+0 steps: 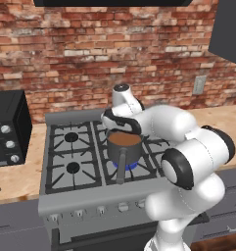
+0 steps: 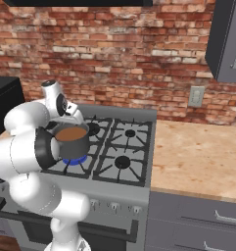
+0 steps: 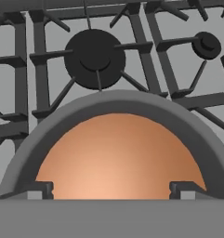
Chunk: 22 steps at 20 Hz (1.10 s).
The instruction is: Pick up the sugar cube(s) and place them in the saucepan with hot chocolate.
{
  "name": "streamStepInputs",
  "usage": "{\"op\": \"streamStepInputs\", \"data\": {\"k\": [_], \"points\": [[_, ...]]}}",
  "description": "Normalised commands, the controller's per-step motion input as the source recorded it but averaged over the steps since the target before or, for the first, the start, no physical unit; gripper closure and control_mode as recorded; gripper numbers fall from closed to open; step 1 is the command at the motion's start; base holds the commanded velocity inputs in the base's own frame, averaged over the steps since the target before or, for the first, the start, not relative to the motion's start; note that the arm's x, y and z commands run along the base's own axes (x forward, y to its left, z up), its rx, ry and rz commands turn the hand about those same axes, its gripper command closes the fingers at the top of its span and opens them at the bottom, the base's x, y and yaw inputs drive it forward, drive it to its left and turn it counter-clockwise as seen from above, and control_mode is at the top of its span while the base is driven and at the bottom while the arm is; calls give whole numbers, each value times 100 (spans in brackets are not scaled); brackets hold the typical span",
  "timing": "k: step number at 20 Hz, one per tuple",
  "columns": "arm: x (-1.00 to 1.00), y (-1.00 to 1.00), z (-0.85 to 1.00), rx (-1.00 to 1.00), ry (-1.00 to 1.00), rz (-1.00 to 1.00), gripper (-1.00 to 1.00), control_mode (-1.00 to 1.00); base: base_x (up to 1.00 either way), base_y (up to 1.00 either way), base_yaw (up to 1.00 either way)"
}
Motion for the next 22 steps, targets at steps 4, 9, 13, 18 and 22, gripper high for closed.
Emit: {"op": "streamStepInputs", "data": {"k": [4, 9, 13, 18, 22], "points": [[-1, -3, 28, 3, -11, 0, -100, -100, 0, 0, 0], [-8, -5, 34, 7, -7, 1, -100, -100, 0, 0, 0], [-32, 3, 28, 3, -6, 7, -100, -100, 0, 0, 0], [-43, 13, 20, 4, -4, 19, -100, -100, 0, 0, 0], [-24, 50, 4, 0, 0, 13, -100, -100, 0, 0, 0]]}}
